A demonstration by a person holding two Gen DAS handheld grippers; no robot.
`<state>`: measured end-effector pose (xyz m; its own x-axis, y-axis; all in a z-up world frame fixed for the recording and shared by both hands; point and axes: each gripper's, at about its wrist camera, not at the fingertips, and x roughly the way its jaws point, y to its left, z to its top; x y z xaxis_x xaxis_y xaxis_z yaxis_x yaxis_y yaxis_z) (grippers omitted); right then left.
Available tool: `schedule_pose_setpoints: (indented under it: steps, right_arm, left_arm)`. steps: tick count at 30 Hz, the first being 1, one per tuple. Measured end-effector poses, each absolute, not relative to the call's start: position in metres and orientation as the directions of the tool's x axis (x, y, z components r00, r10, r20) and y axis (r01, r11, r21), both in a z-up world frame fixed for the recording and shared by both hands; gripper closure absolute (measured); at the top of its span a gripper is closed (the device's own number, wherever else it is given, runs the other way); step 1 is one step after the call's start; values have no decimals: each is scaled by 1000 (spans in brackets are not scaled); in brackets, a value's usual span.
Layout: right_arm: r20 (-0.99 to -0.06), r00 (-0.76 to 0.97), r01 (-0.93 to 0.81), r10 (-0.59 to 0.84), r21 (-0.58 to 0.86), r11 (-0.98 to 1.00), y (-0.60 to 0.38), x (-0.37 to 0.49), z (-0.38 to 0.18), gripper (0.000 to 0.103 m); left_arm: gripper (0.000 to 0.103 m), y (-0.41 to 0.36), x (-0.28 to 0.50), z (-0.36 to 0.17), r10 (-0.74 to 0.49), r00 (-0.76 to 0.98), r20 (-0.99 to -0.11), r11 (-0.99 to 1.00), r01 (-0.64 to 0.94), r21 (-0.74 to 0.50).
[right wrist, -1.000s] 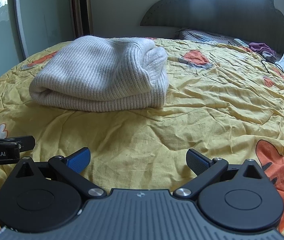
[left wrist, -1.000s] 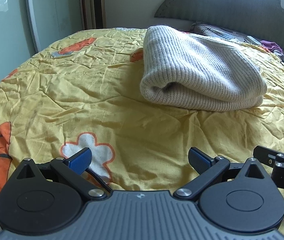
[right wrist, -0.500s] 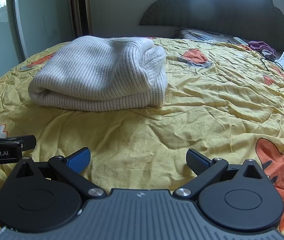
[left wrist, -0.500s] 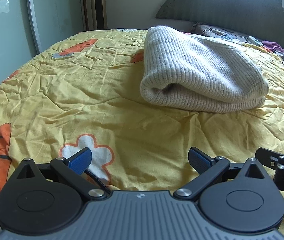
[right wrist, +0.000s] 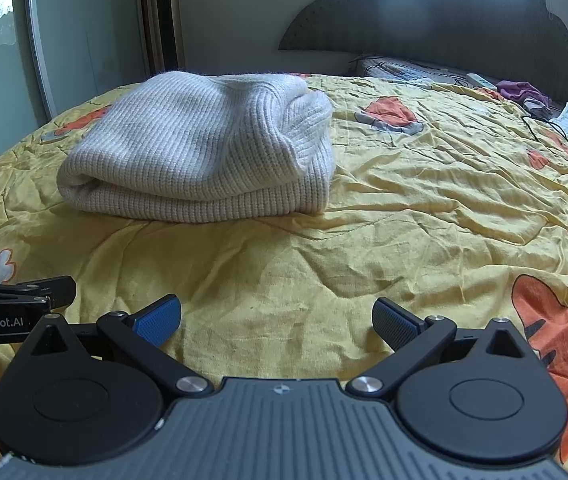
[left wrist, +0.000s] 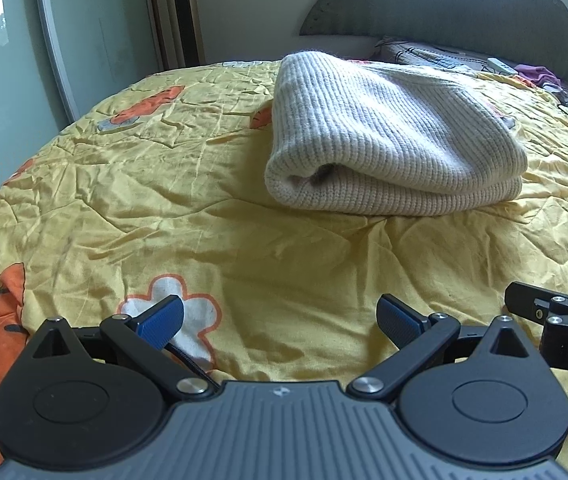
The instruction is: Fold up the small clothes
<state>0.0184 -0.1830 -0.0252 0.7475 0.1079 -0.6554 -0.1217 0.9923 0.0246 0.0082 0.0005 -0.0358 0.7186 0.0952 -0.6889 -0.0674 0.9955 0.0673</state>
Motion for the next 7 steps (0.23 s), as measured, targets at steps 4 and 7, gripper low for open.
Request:
schedule_pose_setpoints:
  steps: [4,7]
  right_arm:
    - [-655,748,-121,108,26,992,-183,18,-25,0]
    - [-651,752,-123,104,16,992,-184,18,-25,0]
  left_arm:
    - [0,4,7,-35,99,732,-674,995,-81,58]
    - [0,8,5,-30,95,747,-658,995,-75,59]
